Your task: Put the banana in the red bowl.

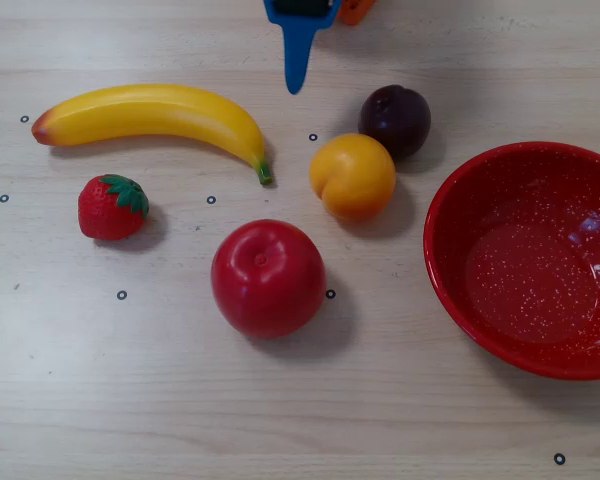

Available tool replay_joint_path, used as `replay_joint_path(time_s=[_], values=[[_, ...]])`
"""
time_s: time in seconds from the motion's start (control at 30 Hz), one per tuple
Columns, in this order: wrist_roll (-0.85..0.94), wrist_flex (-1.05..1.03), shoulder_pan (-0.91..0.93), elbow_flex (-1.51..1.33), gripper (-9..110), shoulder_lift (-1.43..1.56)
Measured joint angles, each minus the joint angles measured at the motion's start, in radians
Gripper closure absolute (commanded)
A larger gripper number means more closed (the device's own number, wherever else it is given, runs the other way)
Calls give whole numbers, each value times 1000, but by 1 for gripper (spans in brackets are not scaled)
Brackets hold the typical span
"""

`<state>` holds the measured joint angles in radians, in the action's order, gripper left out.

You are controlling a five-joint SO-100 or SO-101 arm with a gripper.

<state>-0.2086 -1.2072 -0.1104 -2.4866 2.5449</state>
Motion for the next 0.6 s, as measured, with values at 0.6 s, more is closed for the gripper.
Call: replay_joint_path(time_s=[0.6], values=[[-426, -488, -302, 612, 90, -560]])
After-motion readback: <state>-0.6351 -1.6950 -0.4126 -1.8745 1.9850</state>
